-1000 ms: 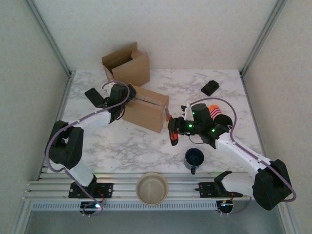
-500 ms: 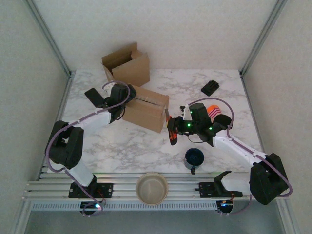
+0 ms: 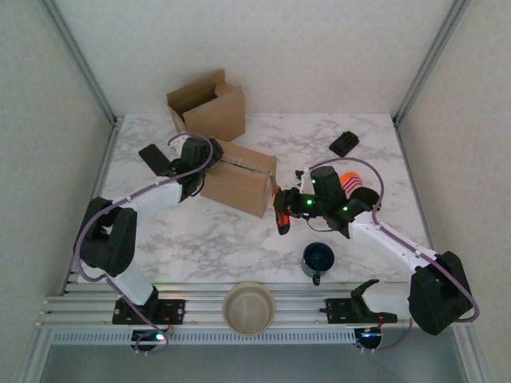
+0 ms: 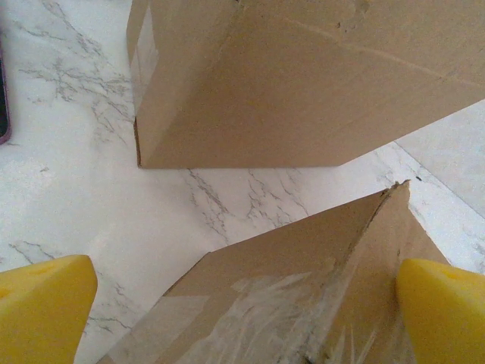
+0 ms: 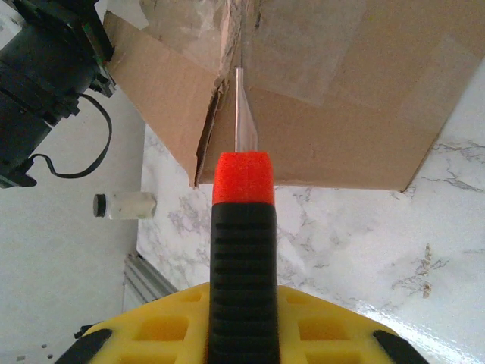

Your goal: Unpack the express box

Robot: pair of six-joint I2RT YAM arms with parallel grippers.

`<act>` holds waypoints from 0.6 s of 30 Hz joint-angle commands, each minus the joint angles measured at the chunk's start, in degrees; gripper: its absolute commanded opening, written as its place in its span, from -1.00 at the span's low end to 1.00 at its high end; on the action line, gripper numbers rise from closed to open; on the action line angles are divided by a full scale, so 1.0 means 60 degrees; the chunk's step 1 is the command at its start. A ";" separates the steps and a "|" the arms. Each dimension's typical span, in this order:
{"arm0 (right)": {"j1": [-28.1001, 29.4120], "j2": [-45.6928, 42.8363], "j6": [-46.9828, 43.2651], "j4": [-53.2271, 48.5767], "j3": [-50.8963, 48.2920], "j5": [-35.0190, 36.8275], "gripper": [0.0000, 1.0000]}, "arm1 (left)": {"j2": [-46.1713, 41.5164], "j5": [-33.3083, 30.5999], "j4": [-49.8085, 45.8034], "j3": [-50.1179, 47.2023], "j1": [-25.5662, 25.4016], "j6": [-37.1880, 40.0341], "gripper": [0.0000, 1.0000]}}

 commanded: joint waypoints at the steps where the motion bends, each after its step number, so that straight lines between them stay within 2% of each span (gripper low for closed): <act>1: -0.0054 0.0103 -0.0039 0.0251 0.0388 0.0094 -1.00 | 0.0838 -0.0204 -0.2453 -0.0520 -0.0031 0.0312 0.99; 18: -0.0052 0.0665 0.0367 0.0644 0.0382 0.0073 -1.00 | 0.0767 -0.0233 -0.2447 -0.0520 -0.0034 0.0335 0.99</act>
